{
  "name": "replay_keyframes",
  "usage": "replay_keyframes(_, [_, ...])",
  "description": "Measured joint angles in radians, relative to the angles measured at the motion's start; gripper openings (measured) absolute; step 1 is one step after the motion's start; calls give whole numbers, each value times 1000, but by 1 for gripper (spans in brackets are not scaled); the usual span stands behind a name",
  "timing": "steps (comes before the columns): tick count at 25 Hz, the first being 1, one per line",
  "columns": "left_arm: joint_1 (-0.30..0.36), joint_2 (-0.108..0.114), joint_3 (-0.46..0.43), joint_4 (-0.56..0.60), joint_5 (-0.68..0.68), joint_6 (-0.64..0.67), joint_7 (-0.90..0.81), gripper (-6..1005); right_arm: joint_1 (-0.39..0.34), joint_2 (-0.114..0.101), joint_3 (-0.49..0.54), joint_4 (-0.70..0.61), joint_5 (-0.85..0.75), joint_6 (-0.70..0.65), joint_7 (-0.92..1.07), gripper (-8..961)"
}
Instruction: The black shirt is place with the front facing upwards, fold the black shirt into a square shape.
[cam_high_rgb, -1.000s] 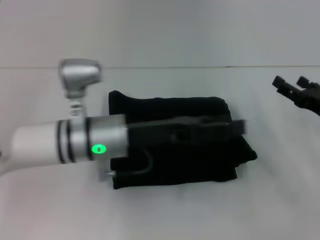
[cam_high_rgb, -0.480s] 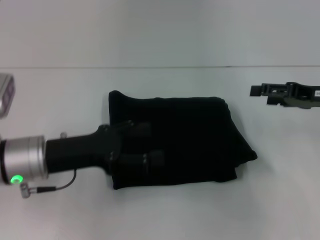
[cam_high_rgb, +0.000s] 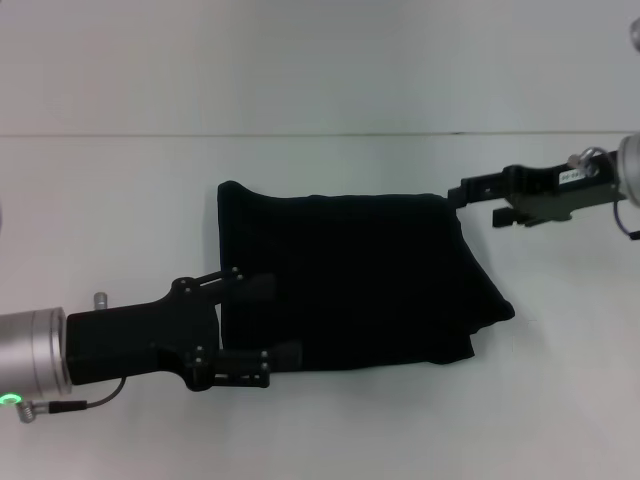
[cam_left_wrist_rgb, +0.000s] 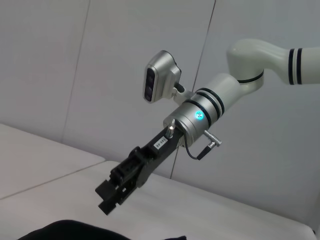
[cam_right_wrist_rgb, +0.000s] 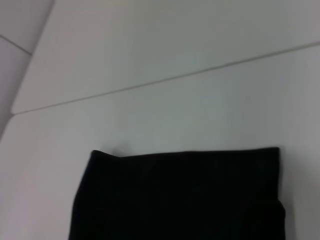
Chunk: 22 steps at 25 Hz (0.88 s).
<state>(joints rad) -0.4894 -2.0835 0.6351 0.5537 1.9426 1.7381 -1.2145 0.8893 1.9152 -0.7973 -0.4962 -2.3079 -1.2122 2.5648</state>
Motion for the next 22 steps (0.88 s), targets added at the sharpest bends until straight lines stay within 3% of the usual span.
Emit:
replay_keyframes(4, [8,7,0,0,0,-3,-1,951,14,9,-41,23,-1,39,61,930])
replay_keyframes(16, [26,12,5,-1,13,-12,0,949,41,36,-33,84,9,75,137,929])
replay_keyframes(22, [29,7,8,-2,14,-11,-1,948,34,30,-31,84,46,44,137,929])
